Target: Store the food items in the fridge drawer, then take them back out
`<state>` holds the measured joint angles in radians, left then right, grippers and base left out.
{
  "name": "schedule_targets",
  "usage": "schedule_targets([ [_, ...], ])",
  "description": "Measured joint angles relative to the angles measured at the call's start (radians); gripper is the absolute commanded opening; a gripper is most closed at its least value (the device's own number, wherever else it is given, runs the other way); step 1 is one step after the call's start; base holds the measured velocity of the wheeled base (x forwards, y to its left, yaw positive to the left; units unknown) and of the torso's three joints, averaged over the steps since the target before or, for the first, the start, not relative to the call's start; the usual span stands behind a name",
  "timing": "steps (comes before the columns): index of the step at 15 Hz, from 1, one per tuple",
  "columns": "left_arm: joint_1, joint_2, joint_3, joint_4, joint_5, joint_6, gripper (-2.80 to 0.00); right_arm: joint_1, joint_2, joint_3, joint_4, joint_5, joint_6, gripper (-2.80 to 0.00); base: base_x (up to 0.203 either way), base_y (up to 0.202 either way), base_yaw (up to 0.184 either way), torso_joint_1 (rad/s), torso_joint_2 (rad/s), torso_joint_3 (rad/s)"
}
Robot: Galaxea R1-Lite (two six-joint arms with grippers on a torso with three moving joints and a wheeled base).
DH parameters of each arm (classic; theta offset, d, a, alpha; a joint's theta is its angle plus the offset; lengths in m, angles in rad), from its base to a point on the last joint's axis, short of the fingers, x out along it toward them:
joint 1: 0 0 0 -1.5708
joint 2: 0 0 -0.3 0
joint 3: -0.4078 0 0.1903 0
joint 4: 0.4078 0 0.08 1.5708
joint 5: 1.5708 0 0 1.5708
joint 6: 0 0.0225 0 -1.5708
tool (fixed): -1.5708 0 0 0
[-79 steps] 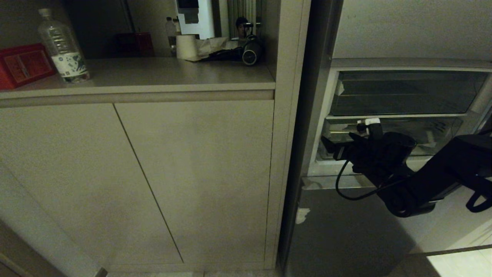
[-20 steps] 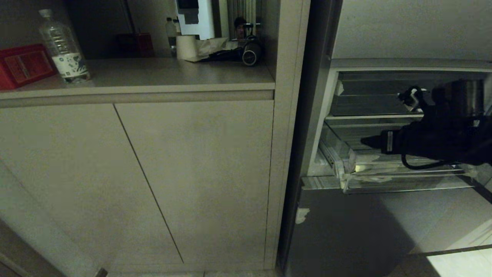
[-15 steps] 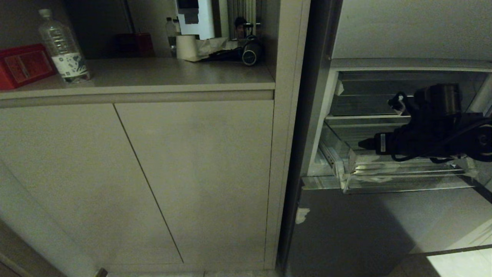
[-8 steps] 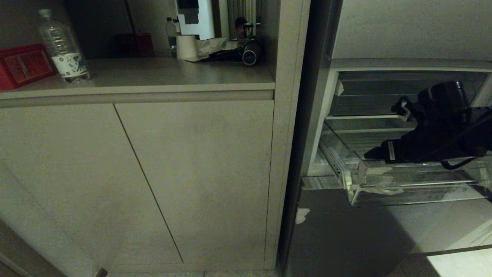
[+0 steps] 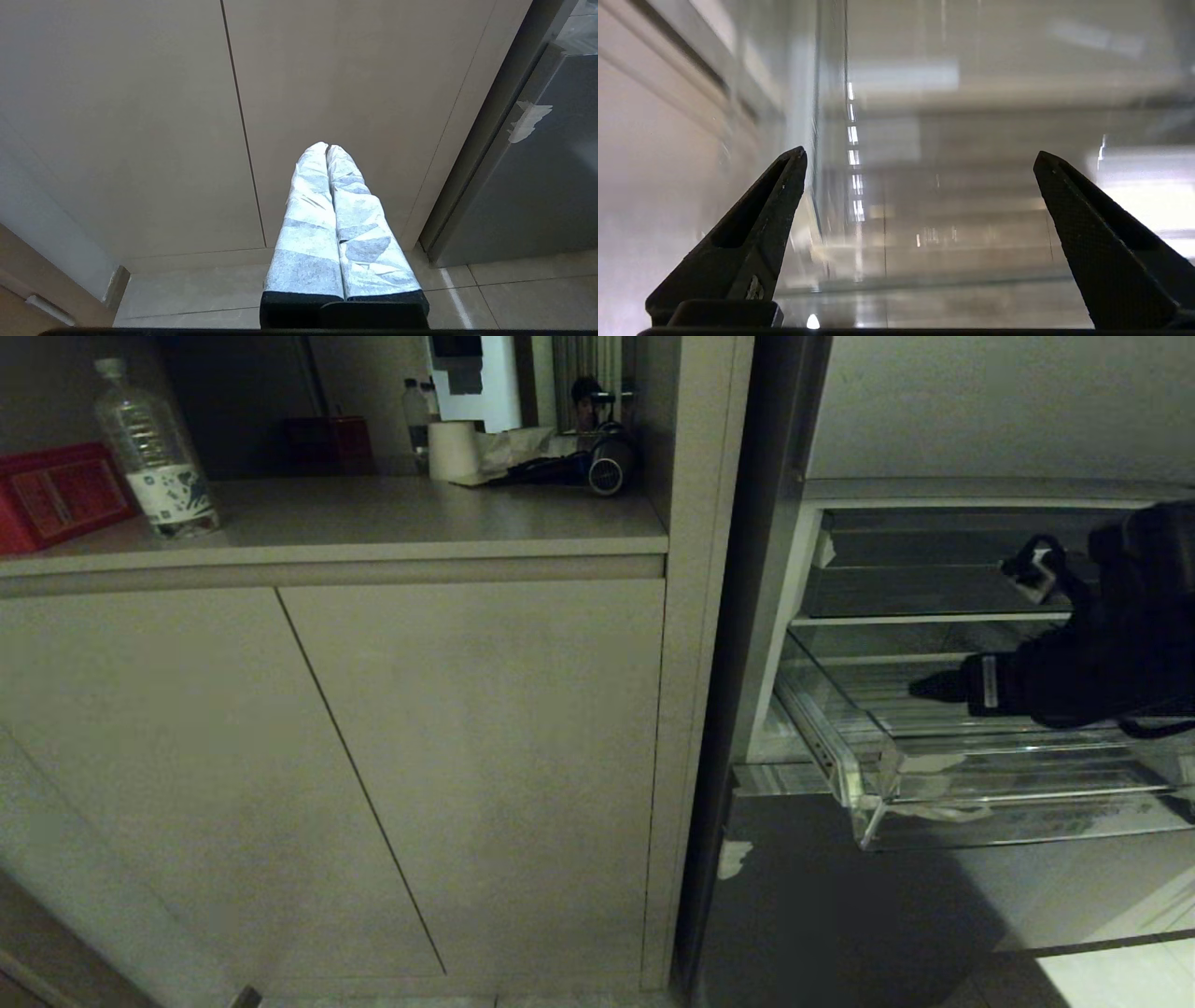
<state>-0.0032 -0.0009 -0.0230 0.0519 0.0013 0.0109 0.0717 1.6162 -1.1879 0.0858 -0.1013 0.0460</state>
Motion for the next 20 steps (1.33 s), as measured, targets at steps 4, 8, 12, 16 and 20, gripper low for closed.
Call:
schedule_targets([
  [4, 0.0, 0.0, 0.0, 0.0, 0.0, 0.0, -2.8, 0.003, -0.125, 0.097, -0.17, -0.001, -0.011, 0.0, 0.0, 0.0, 0.0, 0.0, 0.0, 0.0],
  [8, 0.0, 0.0, 0.0, 0.0, 0.0, 0.0, -2.8, 0.005, -0.41, 0.24, -0.201, -0.005, -0.032, 0.0, 0.0, 0.0, 0.0, 0.0, 0.0, 0.0],
  [12, 0.0, 0.0, 0.0, 0.0, 0.0, 0.0, -2.8, 0.001, -0.731, 0.477, -0.206, -0.053, -0.04, 0.0, 0.0, 0.0, 0.0, 0.0, 0.0, 0.0],
  [16, 0.0, 0.0, 0.0, 0.0, 0.0, 0.0, -2.8, 0.0, -0.967, 0.675, -0.209, -0.105, -0.023, 0.0, 0.0, 0.0, 0.0, 0.0, 0.0, 0.0],
  [20, 0.0, 0.0, 0.0, 0.0, 0.0, 0.0, -2.8, 0.004, -1.143, 0.858, -0.206, -0.086, -0.024, 0.0, 0.0, 0.0, 0.0, 0.0, 0.0, 0.0],
])
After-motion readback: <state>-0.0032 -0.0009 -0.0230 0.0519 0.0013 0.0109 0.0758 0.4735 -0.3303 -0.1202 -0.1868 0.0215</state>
